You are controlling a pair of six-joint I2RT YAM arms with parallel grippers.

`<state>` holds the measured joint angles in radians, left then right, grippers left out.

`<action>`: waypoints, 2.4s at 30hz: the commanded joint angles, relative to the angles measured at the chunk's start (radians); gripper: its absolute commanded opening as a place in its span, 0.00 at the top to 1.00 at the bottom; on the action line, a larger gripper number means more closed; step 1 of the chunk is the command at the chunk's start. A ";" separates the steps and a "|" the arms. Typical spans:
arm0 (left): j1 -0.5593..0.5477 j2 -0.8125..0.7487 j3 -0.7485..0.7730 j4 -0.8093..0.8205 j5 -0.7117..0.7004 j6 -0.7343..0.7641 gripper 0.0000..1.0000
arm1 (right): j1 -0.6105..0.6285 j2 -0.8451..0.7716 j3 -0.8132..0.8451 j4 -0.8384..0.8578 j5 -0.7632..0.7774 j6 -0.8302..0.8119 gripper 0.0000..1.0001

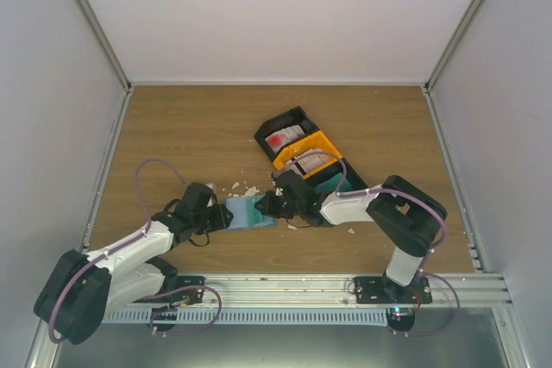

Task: Put the credit cards into the card holder
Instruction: Insert the credit card into the card holder.

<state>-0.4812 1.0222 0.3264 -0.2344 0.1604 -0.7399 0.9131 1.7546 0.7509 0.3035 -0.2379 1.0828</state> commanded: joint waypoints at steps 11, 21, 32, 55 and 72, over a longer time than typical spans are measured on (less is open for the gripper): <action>0.007 0.049 -0.035 0.072 -0.007 0.020 0.74 | -0.027 0.068 -0.017 0.109 -0.060 0.076 0.99; 0.007 0.056 -0.032 0.080 0.017 0.021 0.74 | -0.034 0.108 -0.025 0.147 -0.078 0.099 0.99; 0.007 0.072 -0.038 0.112 0.063 0.035 0.74 | -0.007 0.154 -0.017 0.212 -0.089 0.101 0.99; 0.008 0.052 -0.044 0.127 0.100 0.043 0.74 | 0.013 0.064 0.041 0.008 0.061 -0.049 0.60; 0.048 0.058 0.007 0.141 0.185 0.050 0.69 | 0.029 0.038 0.180 -0.339 0.188 -0.208 0.36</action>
<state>-0.4423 1.0534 0.3119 -0.1501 0.3107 -0.7033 0.9218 1.7821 0.8928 0.0658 -0.1219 0.9230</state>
